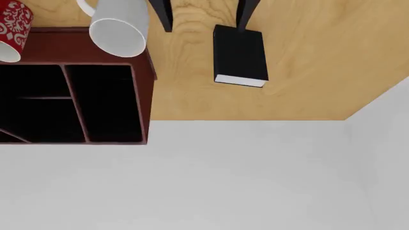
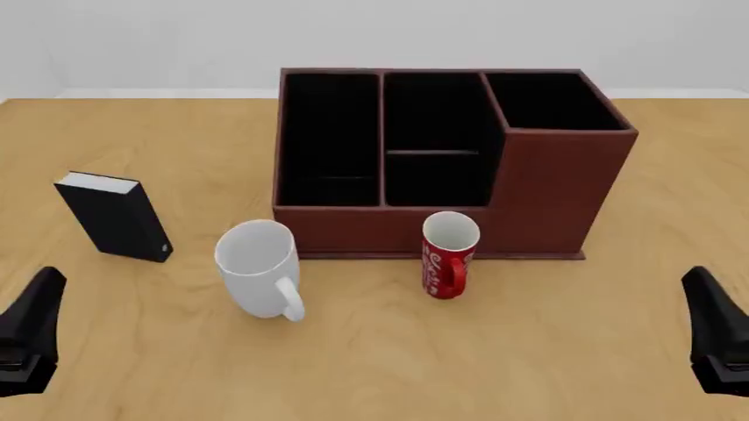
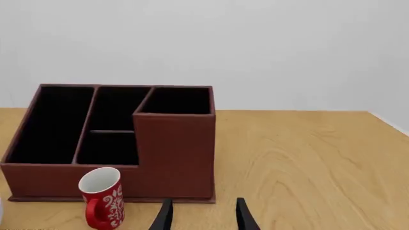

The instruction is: Pick up the white mug and place it to the right of the caddy.

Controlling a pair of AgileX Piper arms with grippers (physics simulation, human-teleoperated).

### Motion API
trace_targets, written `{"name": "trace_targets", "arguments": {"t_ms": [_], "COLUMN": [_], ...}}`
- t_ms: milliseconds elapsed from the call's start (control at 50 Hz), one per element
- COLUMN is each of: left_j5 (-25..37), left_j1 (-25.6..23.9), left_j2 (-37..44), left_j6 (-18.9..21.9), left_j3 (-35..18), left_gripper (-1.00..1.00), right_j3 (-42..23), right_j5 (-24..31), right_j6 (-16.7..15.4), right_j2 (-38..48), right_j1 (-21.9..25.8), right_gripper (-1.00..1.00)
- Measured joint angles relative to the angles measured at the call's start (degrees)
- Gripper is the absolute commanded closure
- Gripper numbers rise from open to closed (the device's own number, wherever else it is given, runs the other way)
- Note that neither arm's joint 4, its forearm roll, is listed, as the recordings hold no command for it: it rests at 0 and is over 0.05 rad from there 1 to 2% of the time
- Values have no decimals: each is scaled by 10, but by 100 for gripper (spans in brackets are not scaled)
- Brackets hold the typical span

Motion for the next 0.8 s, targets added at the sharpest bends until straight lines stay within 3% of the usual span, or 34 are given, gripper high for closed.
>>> {"name": "trace_targets", "arguments": {"t_ms": [400,800], "left_j5": [0,0], "left_j1": [0,0], "left_j2": [0,0], "left_j6": [0,0], "left_j3": [0,0], "left_gripper": [-100,-100], "right_j3": [-10,-103], "right_j5": [-2,62], "right_j6": [2,-27], "right_j2": [6,1], "right_j1": [20,55], "right_gripper": [-100,-100]}}
